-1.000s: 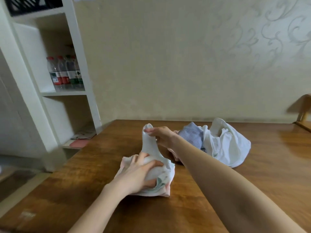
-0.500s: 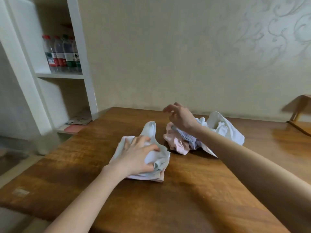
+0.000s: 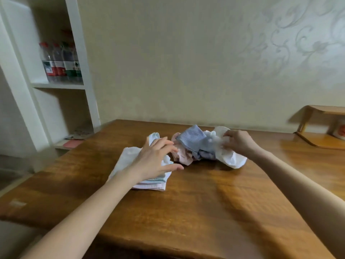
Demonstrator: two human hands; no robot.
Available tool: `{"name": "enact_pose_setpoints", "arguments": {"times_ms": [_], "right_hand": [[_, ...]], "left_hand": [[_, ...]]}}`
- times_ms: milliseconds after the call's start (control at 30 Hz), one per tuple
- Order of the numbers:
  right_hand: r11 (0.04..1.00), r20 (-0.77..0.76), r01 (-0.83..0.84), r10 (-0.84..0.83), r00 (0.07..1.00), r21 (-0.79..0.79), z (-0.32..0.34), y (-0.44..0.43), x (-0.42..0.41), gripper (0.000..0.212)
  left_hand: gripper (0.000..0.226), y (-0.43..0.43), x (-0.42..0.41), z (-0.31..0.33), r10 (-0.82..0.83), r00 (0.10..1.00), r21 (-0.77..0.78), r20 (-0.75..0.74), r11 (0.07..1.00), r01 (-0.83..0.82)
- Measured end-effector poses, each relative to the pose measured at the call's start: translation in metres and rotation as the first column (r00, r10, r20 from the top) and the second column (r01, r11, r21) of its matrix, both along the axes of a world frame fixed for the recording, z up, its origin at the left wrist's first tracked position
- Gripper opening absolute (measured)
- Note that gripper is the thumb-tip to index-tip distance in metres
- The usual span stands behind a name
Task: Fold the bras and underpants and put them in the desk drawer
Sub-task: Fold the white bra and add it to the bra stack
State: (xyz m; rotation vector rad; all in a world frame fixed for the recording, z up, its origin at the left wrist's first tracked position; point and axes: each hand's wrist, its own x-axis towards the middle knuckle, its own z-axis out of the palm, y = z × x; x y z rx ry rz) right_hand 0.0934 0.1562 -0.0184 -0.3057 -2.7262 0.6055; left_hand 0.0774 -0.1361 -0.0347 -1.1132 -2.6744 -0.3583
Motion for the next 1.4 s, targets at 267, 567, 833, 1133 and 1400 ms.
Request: {"name": "enact_pose_setpoints", "arguments": {"times_ms": [267,567,833,1133,1400], "right_hand": [[0.729,-0.402,-0.329,0.080,0.912,-0.600,0.059,-0.002,0.057,0.009],[0.552,-0.296,-0.438,0.331,0.896,-0.710,0.050,0.006,0.087,0.036],[0.731,0.062,-0.532,0.611,0.789,-0.427,0.028,0.014,0.092,0.073],[0.638,-0.001,-0.497,0.613,0.790,-0.588,0.013,0.042,0.098,0.017],[0.405,-0.177,-0.482,0.595,0.784,-0.777,0.033,0.066,0.098,0.034]], "left_hand": [[0.087,0.087,0.030,0.020,-0.448,0.621,0.620,0.644,0.780,-0.080],[0.020,0.109,0.026,0.020,-0.404,0.592,0.708,0.698,0.513,-0.485],[0.006,0.101,0.016,0.012,-0.299,0.706,0.758,0.642,0.383,-0.528],[0.063,0.094,0.010,0.014,0.115,0.992,0.417,-0.055,0.905,-0.082],[0.051,0.109,0.003,0.029,-0.305,0.744,0.202,0.595,0.952,0.228]]}}
